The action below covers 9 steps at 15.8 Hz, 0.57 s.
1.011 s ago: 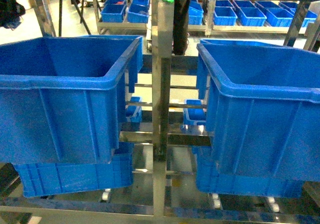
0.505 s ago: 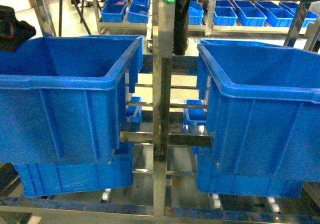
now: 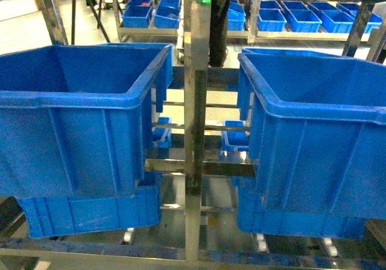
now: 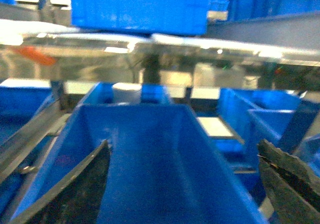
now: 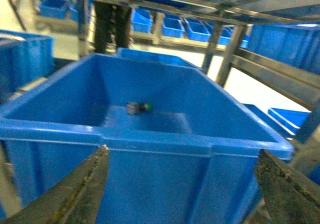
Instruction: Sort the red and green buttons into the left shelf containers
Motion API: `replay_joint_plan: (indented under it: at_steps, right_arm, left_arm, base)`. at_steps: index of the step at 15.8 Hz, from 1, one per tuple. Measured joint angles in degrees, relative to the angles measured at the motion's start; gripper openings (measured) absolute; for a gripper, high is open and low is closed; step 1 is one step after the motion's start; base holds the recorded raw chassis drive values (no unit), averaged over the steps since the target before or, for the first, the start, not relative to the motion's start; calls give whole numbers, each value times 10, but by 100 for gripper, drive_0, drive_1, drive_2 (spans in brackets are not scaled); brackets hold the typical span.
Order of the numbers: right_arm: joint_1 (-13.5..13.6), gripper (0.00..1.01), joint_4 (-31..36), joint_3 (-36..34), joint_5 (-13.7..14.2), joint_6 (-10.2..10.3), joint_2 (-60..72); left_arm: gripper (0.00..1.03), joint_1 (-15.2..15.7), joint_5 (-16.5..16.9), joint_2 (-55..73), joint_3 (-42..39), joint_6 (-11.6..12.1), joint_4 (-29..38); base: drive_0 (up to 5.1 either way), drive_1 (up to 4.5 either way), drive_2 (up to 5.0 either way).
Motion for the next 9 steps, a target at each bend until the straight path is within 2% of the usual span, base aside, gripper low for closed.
replay_joint_plan:
  at_steps: [1,2,3,4,5,6,7,8,9]
  right_arm:
    - [-30,78,-10,-14,-80,36,-34]
    - [-50,66,-25,-28,-140,59,-64]
    - [-64,53,-42,-38,-171,70,-89]
    - [-80,38,-61,-49,-188,77,-118]
    - [-94,24,-80,-58,-202,79,-146]
    - [-106,9,-100,-64,-214,80,-174]
    - [-116,2,-103,-70,-224,81,-191]
    - [-140,2,-95,-87,-258,81,-200]
    - [-178,2,-120,-88,-280,81,-215]
  left_arm:
    - [76,-11,-56,-18,-67,21,49]
    - [64,-16,-78,-48,-124,30,82]
    - [51,-21,-86,-78,-163,36,111]
    - [37,-27,-91,-109,-205,37,131]
    - [22,-47,-119,-129,-248,37,140]
    - [8,-69,-128,-147,-287,38,146]
    - [2,-71,-129,-164,-311,40,153]
    - [2,-70,-132,-185,-329,39,156]
    - [2,-67,-133,-205,-345,39,159]
  base:
    - [0,0,0]
    - [0,0,0]
    - [0,0,0]
    - [0,0,0]
    - [0,0,0]
    - [0,0,0]
    - [0,0,0]
    - [0,0,0]
    - [0,0,0]
